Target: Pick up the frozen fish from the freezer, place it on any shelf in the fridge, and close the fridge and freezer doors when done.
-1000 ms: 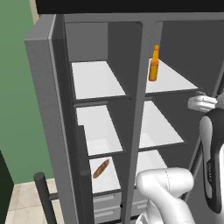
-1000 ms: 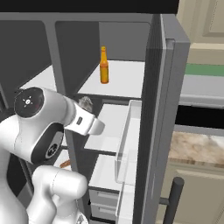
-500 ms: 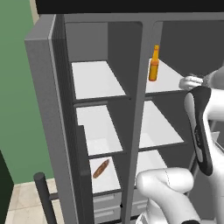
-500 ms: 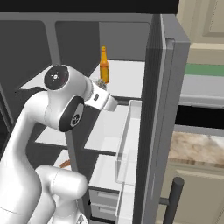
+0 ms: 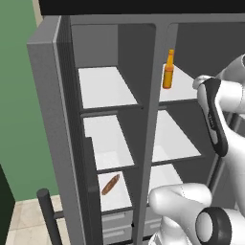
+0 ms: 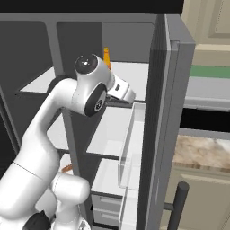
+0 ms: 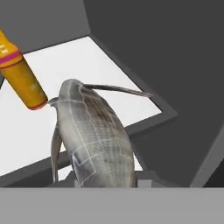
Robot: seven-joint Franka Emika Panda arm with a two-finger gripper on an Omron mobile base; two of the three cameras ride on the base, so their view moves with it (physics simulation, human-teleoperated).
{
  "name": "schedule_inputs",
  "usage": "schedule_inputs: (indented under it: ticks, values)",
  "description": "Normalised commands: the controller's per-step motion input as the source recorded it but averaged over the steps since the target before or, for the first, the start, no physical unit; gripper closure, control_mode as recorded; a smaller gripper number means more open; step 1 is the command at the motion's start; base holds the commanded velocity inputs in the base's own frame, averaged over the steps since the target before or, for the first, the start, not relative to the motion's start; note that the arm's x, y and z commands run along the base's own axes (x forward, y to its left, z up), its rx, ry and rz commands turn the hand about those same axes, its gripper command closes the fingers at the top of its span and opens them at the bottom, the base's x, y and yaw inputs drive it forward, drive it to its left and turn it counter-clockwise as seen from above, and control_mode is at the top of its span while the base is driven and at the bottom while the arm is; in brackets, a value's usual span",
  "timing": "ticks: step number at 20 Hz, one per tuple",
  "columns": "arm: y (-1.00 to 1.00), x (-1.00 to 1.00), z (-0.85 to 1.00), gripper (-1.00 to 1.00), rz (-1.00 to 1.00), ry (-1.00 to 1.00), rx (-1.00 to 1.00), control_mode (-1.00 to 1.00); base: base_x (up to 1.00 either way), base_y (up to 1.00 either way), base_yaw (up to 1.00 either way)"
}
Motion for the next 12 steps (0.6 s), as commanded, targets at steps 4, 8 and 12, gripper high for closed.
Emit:
schedule_inputs:
  ticks: [4, 8, 12]
  values:
    - [-0.33, 0.58, -0.26, 1.0, 0.03, 0.03, -0.02, -1.0, 0.0, 0.0, 0.0]
    - [-0.23, 0.67, -0.22, 1.0, 0.0, -0.03, 0.0, -1.0, 0.0, 0.0, 0.0]
    - [-0.06, 0.73, -0.2, 1.0, 0.0, -0.14, 0.0, -1.0, 0.0, 0.0, 0.0]
